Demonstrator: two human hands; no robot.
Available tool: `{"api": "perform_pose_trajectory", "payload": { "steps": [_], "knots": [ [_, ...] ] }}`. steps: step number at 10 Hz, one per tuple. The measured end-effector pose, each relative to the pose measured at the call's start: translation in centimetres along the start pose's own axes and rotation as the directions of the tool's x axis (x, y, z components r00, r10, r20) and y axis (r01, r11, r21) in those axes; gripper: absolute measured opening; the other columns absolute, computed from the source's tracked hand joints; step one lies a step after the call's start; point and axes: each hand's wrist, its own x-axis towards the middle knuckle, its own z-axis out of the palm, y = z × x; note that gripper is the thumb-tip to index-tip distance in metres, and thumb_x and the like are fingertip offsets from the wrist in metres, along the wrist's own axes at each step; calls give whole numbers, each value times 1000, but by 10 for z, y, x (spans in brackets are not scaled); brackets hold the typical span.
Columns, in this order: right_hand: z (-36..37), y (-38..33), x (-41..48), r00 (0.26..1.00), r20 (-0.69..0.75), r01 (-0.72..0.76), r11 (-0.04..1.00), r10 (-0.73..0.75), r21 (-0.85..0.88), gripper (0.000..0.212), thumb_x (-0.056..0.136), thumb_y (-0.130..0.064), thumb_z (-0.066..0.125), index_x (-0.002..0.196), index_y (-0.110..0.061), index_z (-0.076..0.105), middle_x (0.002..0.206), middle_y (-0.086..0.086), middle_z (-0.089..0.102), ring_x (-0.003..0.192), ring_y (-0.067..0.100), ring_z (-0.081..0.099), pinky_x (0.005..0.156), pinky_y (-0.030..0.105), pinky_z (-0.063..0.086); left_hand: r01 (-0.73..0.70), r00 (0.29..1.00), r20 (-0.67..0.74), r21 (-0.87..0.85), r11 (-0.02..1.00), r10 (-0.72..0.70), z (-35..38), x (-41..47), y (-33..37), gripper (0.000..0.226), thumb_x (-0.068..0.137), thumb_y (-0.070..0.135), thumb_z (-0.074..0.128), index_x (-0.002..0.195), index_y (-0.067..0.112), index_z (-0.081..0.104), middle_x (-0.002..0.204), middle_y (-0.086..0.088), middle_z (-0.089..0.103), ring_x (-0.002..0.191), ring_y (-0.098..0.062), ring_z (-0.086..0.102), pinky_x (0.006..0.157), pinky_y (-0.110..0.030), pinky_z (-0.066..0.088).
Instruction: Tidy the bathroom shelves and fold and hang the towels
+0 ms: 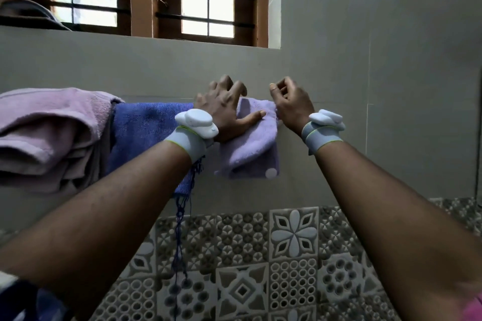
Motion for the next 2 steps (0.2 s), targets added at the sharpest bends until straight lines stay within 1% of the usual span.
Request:
{"api": "perform_pose_trajectory", "payload": {
  "steps": [1, 2],
  "knots": [
    [-25, -14, -50, 998, -59, 22, 998, -25, -62, 24, 89, -49, 49, 92, -26, 53, 106, -5, 56, 98, 19, 59, 90, 41, 40, 28, 995, 100, -65, 998, -22, -31, -34, 20, 62, 78, 72, 44, 123, 29, 50, 124, 0, 47, 115, -25, 48, 89, -41, 46],
    [-43, -28, -75, 997, -74, 10, 999, -13, -34, 24, 88, -51, 49, 96, -28, 54, 111, -8, 53, 104, 16, 58, 88, 39, 33, 114, 973, 216, -142, 983, -82, -54, -51, 30, 58, 81, 67, 50, 127, 31, 50, 131, 1, 47, 123, -24, 44, 97, -43, 43]
  ]
}}
